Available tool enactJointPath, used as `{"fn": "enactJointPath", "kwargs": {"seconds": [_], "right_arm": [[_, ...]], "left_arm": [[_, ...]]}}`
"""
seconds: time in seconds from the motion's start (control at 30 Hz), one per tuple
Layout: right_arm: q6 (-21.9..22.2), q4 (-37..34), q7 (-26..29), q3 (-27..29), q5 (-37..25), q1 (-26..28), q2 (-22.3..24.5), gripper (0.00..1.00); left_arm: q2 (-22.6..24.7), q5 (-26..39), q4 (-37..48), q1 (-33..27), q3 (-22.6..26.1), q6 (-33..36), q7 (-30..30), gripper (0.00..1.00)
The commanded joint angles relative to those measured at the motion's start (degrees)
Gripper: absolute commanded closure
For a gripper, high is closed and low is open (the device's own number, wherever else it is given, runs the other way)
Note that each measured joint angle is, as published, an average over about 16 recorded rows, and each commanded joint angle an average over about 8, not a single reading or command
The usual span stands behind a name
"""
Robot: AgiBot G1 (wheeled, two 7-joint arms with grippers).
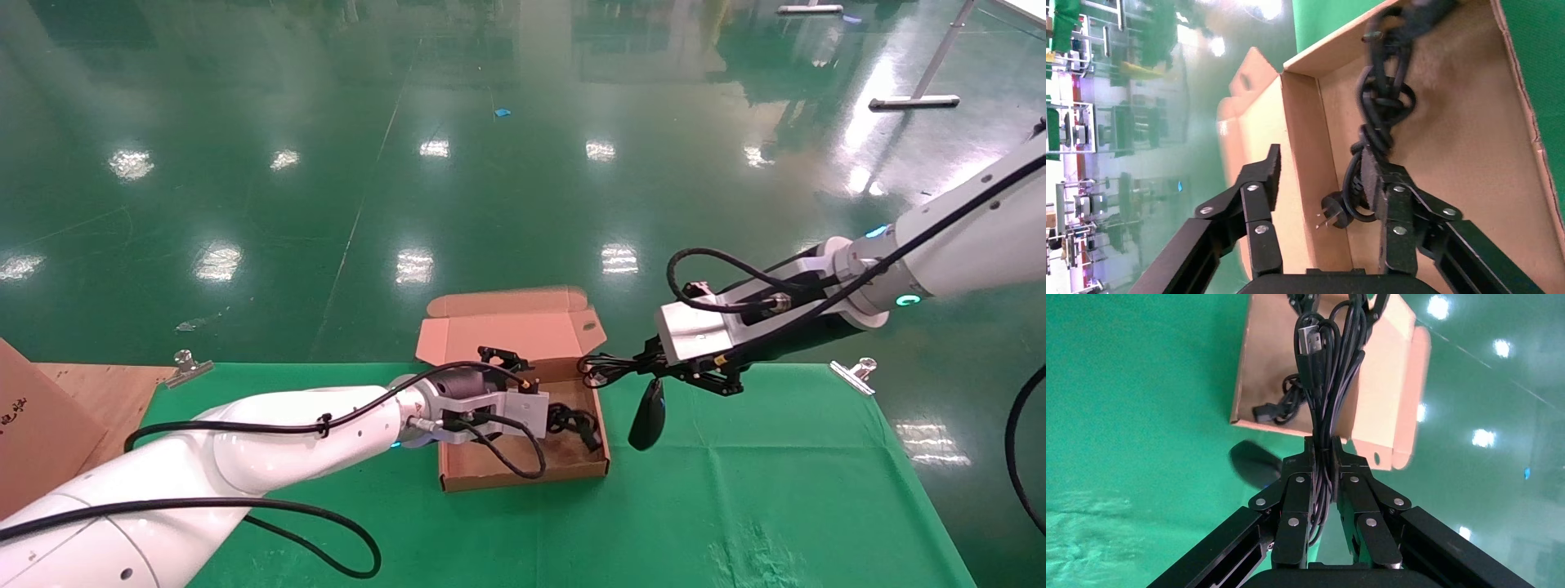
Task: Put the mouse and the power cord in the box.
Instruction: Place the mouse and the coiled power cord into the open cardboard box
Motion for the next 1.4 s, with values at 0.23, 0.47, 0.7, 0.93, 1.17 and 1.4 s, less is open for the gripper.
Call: {"fn": "enactJointPath", "kwargs": {"seconds": [0.23,0.47,0.7,0.93,1.17,1.4], "right_arm": [[-1.0,0.5,1.2,-0.3,-0.1,1.5,-2.2,1.0],[-0.2,2.4,4.1,-0.9,-0.7,1.5,-5.7,1.0],[3.9,5.0,7.2,-3.2,-1.3,-0.7,-9.6,1.0],[11.2,11.8,12.4,-10.1,1.5,-4.0,-10.5,1.0],[23.3,14.9,16.3,-18.2,4.5,-6.8,-10.5,1.0],[34.6,15.3,17.7,-24.8,6.4,-9.5,-10.5,1.0]], "left_arm": [[-0.9,-6.5,2.0,-2.4,-0.8,1.9,2.0,0.0],[-8.6,-15.2,0.0,-5.2,-5.9,12.9,6.3,0.0],[-21.6,-26.7,-5.0,-4.1,-13.5,28.1,16.1,0.0],[-30.8,-31.3,-5.5,-2.0,-16.5,35.1,20.2,0.0],[-36.5,-34.6,-4.7,1.7,-18.2,38.0,21.3,0.0],[-37.5,-37.0,-3.4,4.0,-19.8,36.8,24.0,0.0]]}}
